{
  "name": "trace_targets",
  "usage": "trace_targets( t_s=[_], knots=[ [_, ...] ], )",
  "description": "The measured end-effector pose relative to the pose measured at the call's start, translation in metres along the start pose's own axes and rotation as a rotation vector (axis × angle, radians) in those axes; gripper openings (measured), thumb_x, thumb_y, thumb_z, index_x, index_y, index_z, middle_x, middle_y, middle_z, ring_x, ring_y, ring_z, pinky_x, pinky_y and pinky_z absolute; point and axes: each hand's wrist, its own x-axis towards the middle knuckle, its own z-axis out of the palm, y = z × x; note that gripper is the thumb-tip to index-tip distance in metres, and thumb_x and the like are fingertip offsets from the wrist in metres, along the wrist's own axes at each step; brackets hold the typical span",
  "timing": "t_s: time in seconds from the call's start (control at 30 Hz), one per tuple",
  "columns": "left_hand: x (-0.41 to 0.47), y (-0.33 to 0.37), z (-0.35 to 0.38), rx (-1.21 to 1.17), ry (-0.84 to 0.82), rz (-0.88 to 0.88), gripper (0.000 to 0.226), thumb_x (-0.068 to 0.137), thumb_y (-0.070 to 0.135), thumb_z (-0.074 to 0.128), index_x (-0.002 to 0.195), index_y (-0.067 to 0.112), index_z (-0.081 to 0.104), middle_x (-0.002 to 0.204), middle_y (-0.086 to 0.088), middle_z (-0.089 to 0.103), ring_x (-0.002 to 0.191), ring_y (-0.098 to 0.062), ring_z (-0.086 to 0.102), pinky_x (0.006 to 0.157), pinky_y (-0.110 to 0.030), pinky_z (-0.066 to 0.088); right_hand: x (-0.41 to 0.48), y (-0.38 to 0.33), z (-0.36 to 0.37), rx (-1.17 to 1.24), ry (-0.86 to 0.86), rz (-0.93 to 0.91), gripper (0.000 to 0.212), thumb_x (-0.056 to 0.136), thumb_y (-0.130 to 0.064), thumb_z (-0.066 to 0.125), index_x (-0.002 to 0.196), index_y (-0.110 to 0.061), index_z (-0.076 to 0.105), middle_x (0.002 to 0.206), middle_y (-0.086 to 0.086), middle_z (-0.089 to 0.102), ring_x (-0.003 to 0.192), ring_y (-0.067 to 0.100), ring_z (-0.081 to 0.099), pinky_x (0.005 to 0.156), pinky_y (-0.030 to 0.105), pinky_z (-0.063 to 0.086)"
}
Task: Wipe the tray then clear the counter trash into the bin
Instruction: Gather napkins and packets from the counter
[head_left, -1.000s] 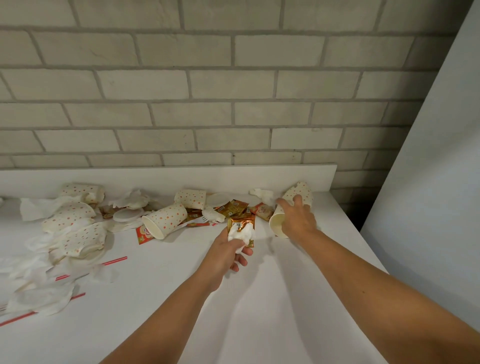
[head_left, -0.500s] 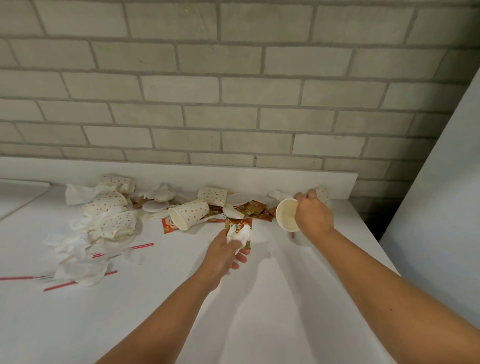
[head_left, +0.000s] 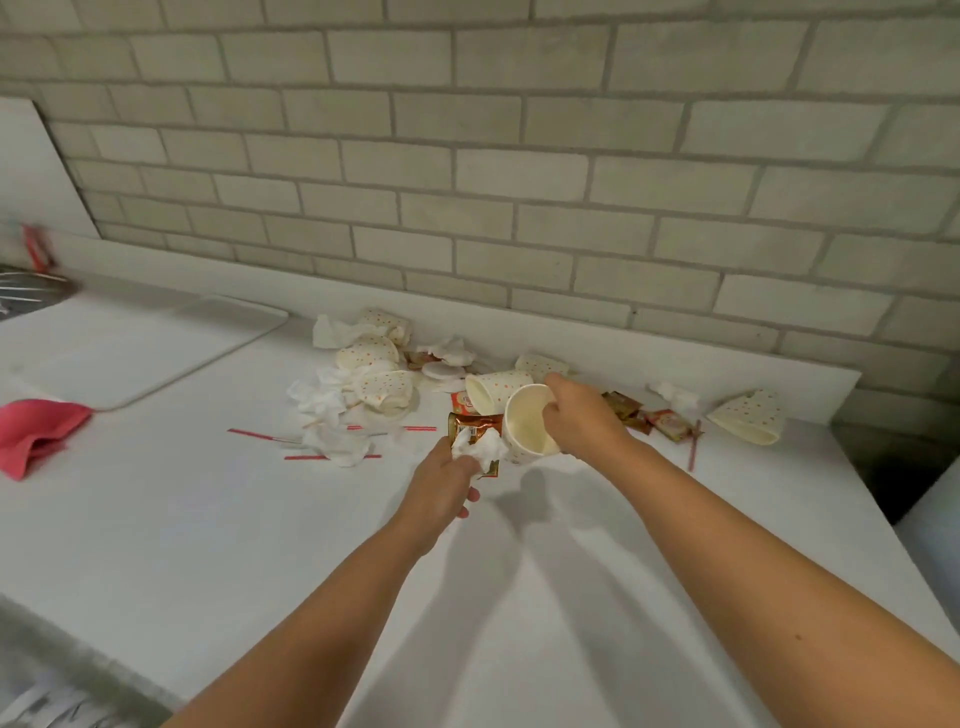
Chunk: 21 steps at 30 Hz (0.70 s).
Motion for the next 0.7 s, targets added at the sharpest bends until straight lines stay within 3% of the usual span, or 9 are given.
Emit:
trace_targets(
  t_s=[0.23,0.4,0.7],
  knots=[
    [-0.036,-0.021,-0.091,-0.015,0.142,0.006,0.021,0.092,0.015,0.041,0.112,0.015,0.046,0.084,-0.004,0.059,0.066,-0.016,0.055,0.056,-0.025,0.042,-0.014,-0.089,0.043,0.033,-0.097,-0.137,0.042,0.092,-0.002,0.033,0.132,-0.009,0.044,0.122,0.017,0.054,0.080,0.026,0.055,0.068,0.037,0.049],
    [-0.078,-0.045,-0.179,0.076,0.256,0.005,0.019,0.092,0.020,0.041,0.109,0.014,0.047,0.082,-0.004,0.060,0.063,-0.016,0.055,0.056,-0.025,0.041,-0.028,-0.178,0.092,0.038,-0.183,-0.267,0.042,0.093,0.000,0.030,0.131,-0.008,0.044,0.121,0.019,0.053,0.071,0.030,0.061,0.061,0.037,0.054],
    [-0.161,-0.128,-0.344,0.185,0.589,-0.225,0.011,0.089,0.009,0.041,0.094,0.011,0.051,0.071,-0.005,0.060,0.054,-0.015,0.051,0.044,-0.020,0.037,-0.090,-0.330,0.198,0.101,-0.433,-0.511,0.040,0.093,0.000,0.030,0.128,-0.005,0.048,0.123,0.020,0.053,0.087,0.040,0.064,0.069,0.043,0.058]
  ],
)
